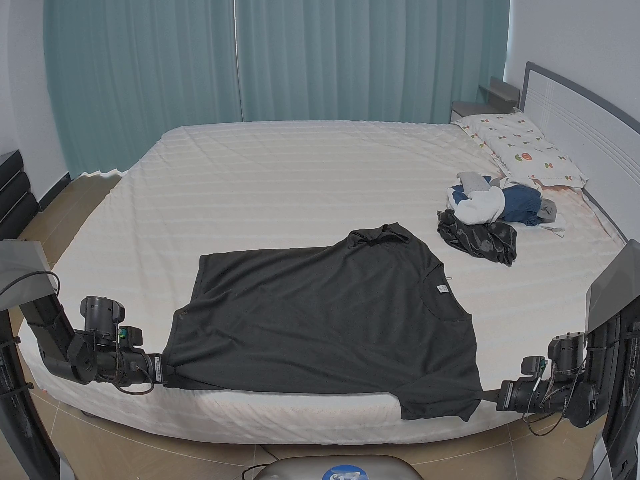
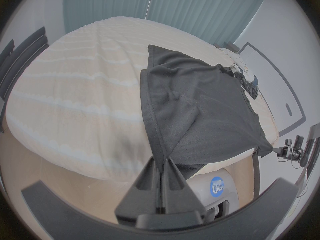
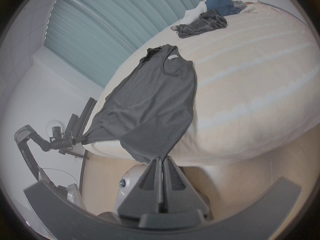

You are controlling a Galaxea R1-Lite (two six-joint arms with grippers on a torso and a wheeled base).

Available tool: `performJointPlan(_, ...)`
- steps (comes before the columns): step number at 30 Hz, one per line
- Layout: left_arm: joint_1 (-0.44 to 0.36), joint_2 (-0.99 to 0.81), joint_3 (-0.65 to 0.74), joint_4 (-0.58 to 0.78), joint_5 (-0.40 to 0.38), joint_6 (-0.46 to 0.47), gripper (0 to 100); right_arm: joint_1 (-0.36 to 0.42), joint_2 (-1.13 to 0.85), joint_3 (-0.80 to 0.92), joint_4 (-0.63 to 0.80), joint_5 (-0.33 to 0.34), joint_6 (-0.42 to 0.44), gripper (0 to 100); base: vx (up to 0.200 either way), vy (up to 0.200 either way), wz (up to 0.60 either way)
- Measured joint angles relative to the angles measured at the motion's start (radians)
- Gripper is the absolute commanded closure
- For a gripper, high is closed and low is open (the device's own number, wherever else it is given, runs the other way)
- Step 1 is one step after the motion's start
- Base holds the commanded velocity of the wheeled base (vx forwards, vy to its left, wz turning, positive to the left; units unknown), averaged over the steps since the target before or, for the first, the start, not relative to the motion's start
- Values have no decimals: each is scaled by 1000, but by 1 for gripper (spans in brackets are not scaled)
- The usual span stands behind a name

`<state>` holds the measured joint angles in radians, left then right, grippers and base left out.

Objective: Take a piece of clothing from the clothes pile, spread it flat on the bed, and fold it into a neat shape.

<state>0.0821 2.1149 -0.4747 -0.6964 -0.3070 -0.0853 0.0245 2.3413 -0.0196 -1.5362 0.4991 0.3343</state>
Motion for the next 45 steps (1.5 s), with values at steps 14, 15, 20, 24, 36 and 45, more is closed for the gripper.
performJointPlan(14,1,-62,4,191,98,128,100,18,-95,2,276,-1,-97,100,0,0,0)
performJointPlan(15,-1,-65,5,211,99,140,100,18,-103,2,296,-2,-101,100,0,0,0)
performJointPlan(20,-7,-75,5,254,102,180,100,18,-133,2,347,-7,-127,100,0,0,0)
performJointPlan(24,-8,-80,5,311,109,205,100,17,-147,2,387,-11,-151,100,0,0,0)
performJointPlan(36,-8,-112,-13,401,112,230,100,13,-205,2,472,-3,-221,100,0,0,0)
performJointPlan(45,-1,-136,-43,399,93,159,100,9,-227,1,301,10,-138,100,0,0,0)
